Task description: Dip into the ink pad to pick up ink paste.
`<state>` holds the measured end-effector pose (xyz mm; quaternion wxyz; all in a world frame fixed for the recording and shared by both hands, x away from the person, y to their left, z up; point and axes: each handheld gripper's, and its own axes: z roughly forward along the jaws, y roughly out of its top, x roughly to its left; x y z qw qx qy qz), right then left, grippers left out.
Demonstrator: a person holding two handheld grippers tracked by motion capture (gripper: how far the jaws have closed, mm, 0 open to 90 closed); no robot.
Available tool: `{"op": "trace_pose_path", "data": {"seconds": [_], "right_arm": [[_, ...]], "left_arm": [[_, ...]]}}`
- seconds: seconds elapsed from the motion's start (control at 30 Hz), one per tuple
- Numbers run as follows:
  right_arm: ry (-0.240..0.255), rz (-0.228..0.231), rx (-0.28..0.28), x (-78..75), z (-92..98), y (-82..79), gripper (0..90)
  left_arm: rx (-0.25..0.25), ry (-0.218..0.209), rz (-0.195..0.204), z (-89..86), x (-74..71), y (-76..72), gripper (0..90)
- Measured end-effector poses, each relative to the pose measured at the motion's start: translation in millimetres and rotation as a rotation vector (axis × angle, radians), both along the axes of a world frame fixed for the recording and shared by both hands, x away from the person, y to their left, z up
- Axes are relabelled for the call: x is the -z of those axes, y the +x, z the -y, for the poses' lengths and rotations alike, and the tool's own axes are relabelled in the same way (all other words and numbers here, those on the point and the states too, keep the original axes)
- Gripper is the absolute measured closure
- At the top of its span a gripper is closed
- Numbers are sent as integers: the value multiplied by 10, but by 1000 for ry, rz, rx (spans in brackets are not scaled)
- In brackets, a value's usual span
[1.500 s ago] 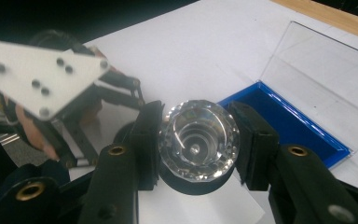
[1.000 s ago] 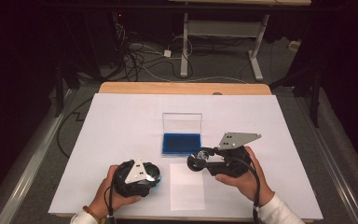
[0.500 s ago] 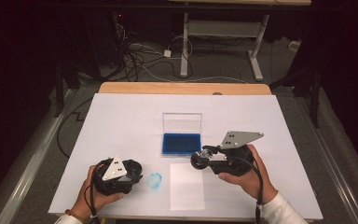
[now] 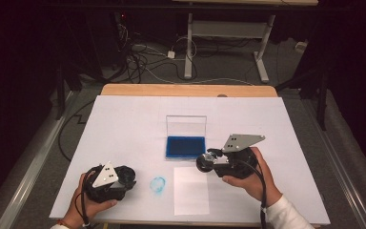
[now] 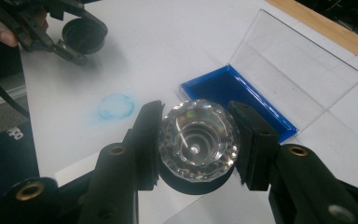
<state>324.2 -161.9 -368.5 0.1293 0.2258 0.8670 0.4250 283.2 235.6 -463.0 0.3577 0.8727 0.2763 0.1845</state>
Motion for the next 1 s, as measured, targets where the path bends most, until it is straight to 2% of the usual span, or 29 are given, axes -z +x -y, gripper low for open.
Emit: {"op": "trace_pose_path", "data": {"seconds": [0.23, 0.27, 0.3, 0.33, 0.47, 0.67, 0.8, 1.0], "right_arm": [[0, -15, 26, -14, 8, 101, 576], [-39, -19, 36, -43, -6, 157, 576], [-39, -19, 36, -43, -6, 157, 576], [-59, -22, 39, -67, -13, 193, 576], [-103, -50, 43, -220, -49, 369, 576], [-175, -30, 55, -315, -173, 529, 576], [-232, -42, 58, -313, -297, 650, 576], [-264, -67, 55, -224, -481, 798, 576]], "left_arm": [[-11, 2, -6, -4, 23, 16, 365], [-12, 4, -8, -6, 30, 22, 365], [-15, 7, -9, -7, 32, 26, 365], [-14, 5, -9, -9, 26, 30, 365], [-11, -9, 2, -7, 0, 25, 365], [-19, -15, 1, -29, 2, 7, 365], [-24, -21, 5, -35, -6, 0, 365], [-24, -22, 5, -41, -3, -2, 365]]}}
